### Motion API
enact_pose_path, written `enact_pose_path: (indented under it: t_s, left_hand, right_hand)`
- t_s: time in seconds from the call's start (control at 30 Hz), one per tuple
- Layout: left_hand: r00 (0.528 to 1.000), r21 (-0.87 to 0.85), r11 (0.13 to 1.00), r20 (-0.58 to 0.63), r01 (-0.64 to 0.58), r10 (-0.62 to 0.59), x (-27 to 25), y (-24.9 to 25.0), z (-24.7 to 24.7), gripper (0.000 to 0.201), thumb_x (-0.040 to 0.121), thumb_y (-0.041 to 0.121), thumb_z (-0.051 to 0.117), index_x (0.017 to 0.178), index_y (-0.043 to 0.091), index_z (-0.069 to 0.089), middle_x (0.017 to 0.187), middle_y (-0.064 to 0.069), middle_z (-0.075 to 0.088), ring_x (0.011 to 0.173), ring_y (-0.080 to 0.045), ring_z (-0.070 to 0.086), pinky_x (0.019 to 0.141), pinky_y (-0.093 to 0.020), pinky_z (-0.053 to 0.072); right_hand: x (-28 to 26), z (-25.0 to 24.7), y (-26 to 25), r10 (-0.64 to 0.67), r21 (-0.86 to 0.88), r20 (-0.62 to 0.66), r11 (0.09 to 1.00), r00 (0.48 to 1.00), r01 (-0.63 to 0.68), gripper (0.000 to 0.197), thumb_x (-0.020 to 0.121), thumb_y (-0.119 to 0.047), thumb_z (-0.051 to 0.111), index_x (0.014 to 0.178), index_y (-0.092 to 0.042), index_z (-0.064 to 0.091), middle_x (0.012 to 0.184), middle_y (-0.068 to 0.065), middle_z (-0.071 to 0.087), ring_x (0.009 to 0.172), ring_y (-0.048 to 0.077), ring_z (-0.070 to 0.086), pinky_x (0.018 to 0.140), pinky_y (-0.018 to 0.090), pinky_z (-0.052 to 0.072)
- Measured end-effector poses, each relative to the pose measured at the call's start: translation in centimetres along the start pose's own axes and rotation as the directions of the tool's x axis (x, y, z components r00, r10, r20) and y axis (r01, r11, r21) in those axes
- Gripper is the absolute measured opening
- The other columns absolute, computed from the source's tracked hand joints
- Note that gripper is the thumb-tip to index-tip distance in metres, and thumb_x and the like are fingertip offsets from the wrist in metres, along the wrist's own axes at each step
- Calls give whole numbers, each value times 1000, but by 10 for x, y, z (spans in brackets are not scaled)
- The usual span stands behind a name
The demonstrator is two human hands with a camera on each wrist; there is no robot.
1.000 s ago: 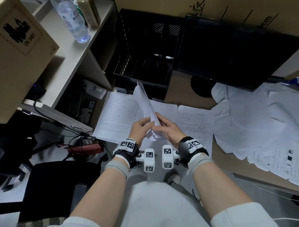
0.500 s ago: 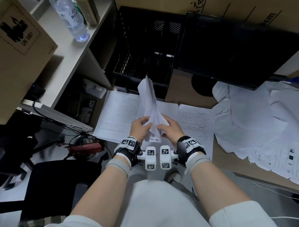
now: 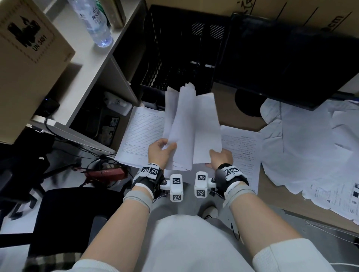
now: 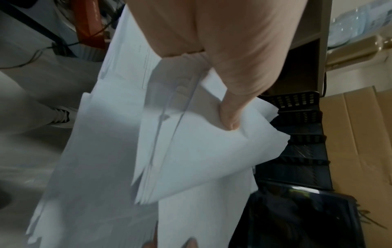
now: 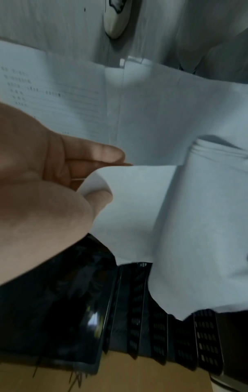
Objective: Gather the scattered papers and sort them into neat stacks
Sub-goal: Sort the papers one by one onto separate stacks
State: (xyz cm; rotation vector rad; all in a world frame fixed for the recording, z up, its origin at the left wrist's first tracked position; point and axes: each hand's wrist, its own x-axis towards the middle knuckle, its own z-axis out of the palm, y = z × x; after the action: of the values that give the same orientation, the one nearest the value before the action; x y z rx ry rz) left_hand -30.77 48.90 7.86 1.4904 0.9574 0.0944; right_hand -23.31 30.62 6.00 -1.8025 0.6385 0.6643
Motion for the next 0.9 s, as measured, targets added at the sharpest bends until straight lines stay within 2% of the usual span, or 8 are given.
enact_pose_path:
  t_s: [0.07, 0.2, 0.33, 0.43, 0.5, 0.63, 0.8, 0.9]
  left_hand:
    - [997, 38, 999, -78, -7, 10, 1, -5, -10, 10, 87, 10, 76, 92, 12, 68, 103, -4, 71, 92, -14, 65, 92, -32, 52]
    - [979, 87, 996, -204, -8, 26, 5, -17, -29, 13, 88, 13, 75, 97, 12, 65, 103, -2, 66, 94, -15, 62, 87, -22, 48]
    - [985, 103, 995, -172, -1, 19, 10, -36, -39, 16, 89, 10, 74, 101, 2, 68, 99, -8, 70, 80, -9, 62, 66, -5, 47]
    - [993, 141, 990, -119, 25, -8, 14, -45, -38, 15, 88, 15, 75, 100, 6, 71, 100, -7, 73, 88, -16, 66, 73, -11, 53]
    - [993, 131, 990, -109, 46, -32, 18, -49, -38, 19, 84, 24, 77, 97, 10, 73, 102, -3, 75, 95, -18, 70, 87, -28, 58]
    - [988, 132, 989, -150, 68, -48, 28, -46, -39, 23, 86, 29, 75, 100, 12, 73, 107, -5, 74, 105, -21, 69, 99, -44, 54]
    - [993, 163, 985, -111, 49, -31, 31, -39, -32, 21, 92, 26, 72, 104, 9, 72, 107, -1, 69, 106, -14, 62, 96, -27, 45]
    - [995, 163, 984, -78, 69, -57, 25, -43, -26, 21, 89, 27, 75, 103, 11, 76, 101, 2, 73, 97, -12, 66, 89, -25, 47]
  right_hand:
    - [8, 0, 9, 82, -53, -8, 995, 997, -82, 17, 90, -8, 52, 103, -6, 63, 108, 13, 71, 80, 35, 72, 52, 31, 57]
    - [24, 8, 39, 217, -179, -107, 956, 970, -233, 39, 88, -8, 54, 127, -2, 54, 117, 16, 67, 100, 37, 67, 84, 38, 57]
    - [34, 32, 73, 257, -255, -98, 927, 961, -274, 19, 83, -13, 56, 95, 1, 61, 95, 16, 71, 86, 35, 69, 73, 38, 57]
    - [25, 42, 70, 313, -172, 75, 939, 947, -297, 18, 96, -26, 58, 89, -11, 52, 92, 5, 60, 84, 24, 62, 57, 23, 48]
    - [17, 42, 61, 300, -178, 89, 943, 950, -282, 8, 95, -10, 54, 90, -11, 48, 85, 5, 58, 72, 23, 61, 46, 20, 49]
    - [14, 39, 51, 342, -139, 88, 934, 936, -329, 9, 89, -1, 55, 83, -5, 49, 41, -3, 60, 56, 22, 63, 41, 20, 47]
    - [5, 41, 40, 375, -138, 143, 924, 916, -356, 39, 86, -26, 70, 110, 3, 58, 97, 12, 71, 48, 20, 68, 44, 21, 50]
    - [6, 41, 39, 360, -263, 1, 900, 933, -347, 82, 68, -40, 76, 133, -1, 44, 121, 13, 61, 97, 30, 66, 86, 45, 57]
